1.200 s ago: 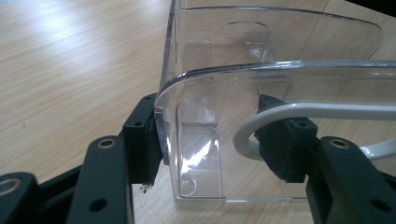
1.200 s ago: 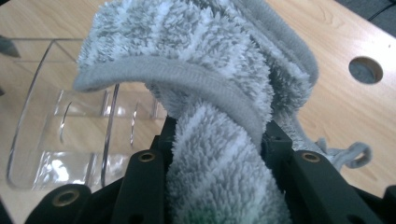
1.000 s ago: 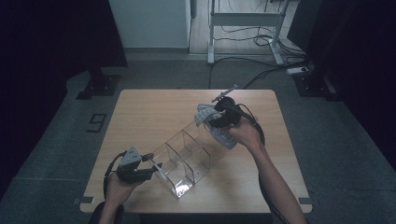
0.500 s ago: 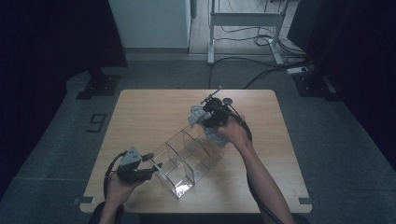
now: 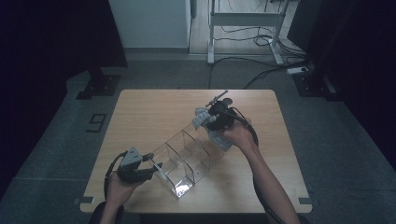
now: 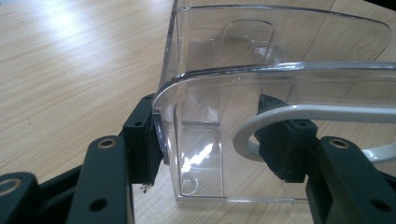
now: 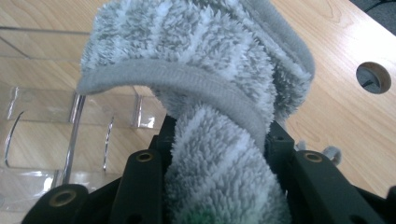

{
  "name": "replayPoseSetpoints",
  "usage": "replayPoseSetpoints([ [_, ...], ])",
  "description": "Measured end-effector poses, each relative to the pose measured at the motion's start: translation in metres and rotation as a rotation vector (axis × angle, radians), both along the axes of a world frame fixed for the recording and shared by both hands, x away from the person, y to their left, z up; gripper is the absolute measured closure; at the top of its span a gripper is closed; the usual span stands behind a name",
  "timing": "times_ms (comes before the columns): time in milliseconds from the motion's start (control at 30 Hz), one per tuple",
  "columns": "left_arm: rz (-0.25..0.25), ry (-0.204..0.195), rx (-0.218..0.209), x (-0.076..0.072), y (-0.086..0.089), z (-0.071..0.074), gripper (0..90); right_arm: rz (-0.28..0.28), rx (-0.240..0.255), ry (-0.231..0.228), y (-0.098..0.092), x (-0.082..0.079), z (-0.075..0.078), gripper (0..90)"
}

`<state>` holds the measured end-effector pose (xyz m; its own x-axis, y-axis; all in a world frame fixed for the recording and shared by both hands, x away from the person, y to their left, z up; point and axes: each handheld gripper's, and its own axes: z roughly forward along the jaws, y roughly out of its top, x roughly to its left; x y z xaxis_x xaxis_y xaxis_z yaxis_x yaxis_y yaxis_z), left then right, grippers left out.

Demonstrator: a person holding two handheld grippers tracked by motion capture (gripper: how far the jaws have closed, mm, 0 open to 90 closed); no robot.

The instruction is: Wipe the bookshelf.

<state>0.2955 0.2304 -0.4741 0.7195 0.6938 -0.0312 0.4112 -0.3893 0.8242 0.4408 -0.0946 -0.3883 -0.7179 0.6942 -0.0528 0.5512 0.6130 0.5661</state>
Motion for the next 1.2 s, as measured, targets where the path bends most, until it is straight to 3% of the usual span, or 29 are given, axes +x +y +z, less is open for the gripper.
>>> replayPoseSetpoints([
  [733,0.004,0.002,0.001,0.0,0.0,0.0,43.9,0.0,0.047,0.007,-0.043,-0.037,-0.007,61.1],
  [1200,0.006,0.005,0.001,-0.001,0.0,0.0,43.8,-0.014,0.069,0.011,-0.063,-0.055,-0.023,62.5],
])
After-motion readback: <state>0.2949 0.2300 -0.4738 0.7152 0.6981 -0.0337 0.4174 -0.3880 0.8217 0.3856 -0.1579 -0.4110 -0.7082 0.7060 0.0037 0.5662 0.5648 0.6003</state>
